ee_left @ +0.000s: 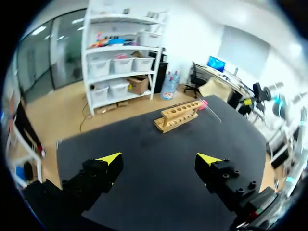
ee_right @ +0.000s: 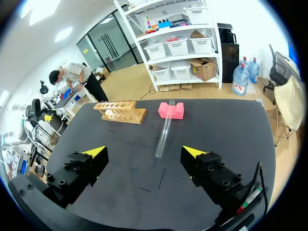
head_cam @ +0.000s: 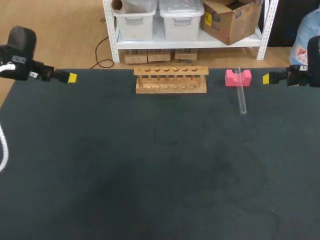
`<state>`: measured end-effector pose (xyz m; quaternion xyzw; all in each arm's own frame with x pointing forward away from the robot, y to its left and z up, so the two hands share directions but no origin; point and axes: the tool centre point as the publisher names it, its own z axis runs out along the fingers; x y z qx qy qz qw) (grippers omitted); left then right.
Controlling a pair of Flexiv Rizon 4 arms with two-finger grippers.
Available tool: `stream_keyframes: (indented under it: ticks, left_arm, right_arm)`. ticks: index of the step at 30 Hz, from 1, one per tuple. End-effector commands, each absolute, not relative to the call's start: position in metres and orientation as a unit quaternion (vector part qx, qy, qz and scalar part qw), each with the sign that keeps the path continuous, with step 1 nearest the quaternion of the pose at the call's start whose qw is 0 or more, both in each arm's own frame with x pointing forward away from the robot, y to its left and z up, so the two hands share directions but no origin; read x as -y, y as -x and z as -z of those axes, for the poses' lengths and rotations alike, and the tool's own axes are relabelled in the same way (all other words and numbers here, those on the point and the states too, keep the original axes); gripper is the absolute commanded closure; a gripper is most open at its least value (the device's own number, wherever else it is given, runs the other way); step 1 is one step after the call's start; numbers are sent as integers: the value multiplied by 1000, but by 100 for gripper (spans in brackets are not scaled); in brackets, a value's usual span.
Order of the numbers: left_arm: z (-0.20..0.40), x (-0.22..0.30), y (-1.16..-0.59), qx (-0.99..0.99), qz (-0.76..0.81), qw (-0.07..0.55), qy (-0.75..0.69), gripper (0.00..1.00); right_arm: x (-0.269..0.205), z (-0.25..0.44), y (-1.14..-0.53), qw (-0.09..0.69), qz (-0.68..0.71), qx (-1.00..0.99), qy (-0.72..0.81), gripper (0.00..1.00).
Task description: Grasp the test tube, adjust it, and insert it.
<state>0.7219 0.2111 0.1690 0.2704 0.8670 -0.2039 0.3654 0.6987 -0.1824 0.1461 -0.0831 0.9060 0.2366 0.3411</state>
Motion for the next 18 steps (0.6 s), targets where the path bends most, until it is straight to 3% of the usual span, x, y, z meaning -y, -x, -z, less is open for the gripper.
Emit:
stream_keyframes:
  ticks: [1, 11, 18]
  left_arm:
    - [-168, -220, -736, -810, 246, 365, -389, 0]
    - [-165, -220, -781, -735, 245, 380, -505, 0]
    - [-163, -208, -818, -708, 234, 357, -563, 0]
  right_arm:
    - [182, -147, -697, 341, -234, -907, 82, 0]
    - [182, -147, -697, 341, -234, -907, 82, 0]
    - [182, -147, -697, 341, -234, -907, 82, 0]
